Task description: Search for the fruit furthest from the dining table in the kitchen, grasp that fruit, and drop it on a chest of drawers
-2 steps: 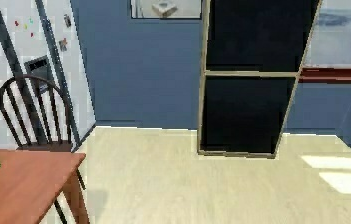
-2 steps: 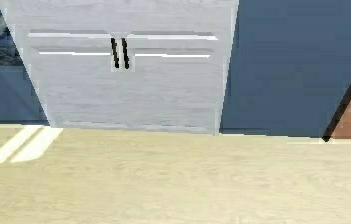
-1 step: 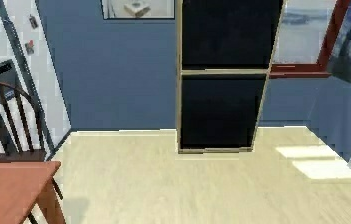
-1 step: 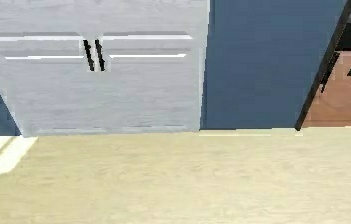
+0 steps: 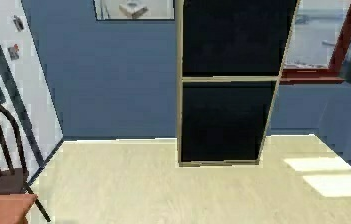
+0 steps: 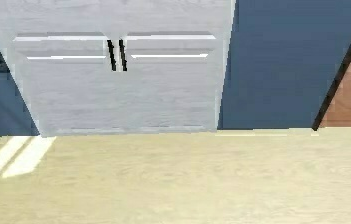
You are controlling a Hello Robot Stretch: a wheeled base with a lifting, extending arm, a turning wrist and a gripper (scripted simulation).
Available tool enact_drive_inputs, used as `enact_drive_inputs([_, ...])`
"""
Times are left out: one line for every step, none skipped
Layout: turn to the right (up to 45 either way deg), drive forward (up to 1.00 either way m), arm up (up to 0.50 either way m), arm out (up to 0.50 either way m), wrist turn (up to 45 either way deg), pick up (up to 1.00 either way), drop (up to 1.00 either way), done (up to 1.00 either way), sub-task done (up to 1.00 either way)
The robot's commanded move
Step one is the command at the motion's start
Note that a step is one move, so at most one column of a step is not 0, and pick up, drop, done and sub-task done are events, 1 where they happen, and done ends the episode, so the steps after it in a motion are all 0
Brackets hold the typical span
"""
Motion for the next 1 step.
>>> enact_drive_inputs([-45.0,0.00,0.00,0.00,0.0,0.00,0.00,0.00,0.00])
